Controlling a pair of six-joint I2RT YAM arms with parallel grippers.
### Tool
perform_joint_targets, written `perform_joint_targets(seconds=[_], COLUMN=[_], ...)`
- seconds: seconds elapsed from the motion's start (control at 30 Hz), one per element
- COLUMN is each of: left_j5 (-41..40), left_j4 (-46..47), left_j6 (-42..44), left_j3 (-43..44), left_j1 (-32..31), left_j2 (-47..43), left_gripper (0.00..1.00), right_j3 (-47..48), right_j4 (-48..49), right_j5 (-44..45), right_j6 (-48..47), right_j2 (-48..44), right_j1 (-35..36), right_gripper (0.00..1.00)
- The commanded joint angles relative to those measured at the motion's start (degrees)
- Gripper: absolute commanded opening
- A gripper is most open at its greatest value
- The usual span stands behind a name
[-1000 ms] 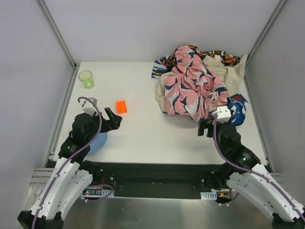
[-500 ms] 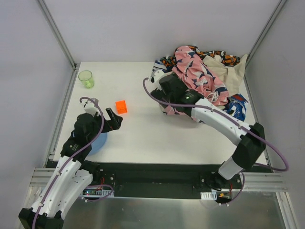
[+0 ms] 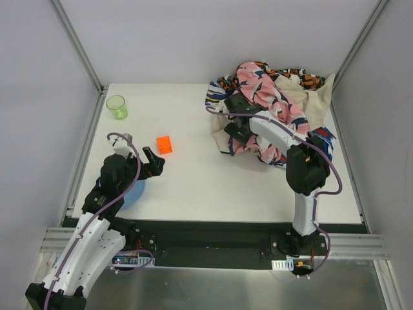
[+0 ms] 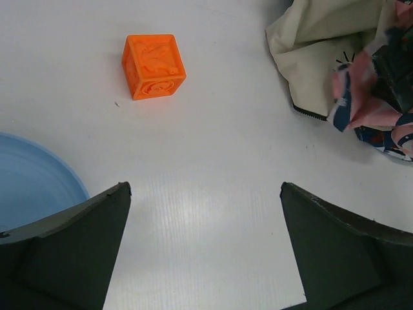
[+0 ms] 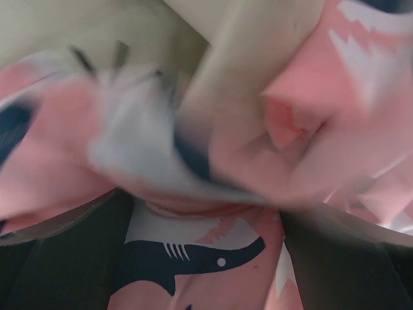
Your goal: Pick out a specific cloth from the pile
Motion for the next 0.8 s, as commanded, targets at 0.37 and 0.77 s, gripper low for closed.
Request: perform_joint_targets(seconds=[0.37, 0.77], left_j5=[-4.4, -6.3], left_j4=[2.1, 2.1], left_j6=[0.5, 0.6], left_j3=[-0.4, -0.7], left_j1=[-0.1, -0.1], left_j2=[2.2, 1.9], left_gripper=[0.99, 0.99], right_j3=[11.1, 16.4], right_j4=[-17.2, -25.2], right_j5=[-5.1, 5.3], right_j6=[-12.1, -16.5], right_j2=[19.8, 29.4], right_j1=[-13.6, -16.4], right_gripper=[0.95, 0.69])
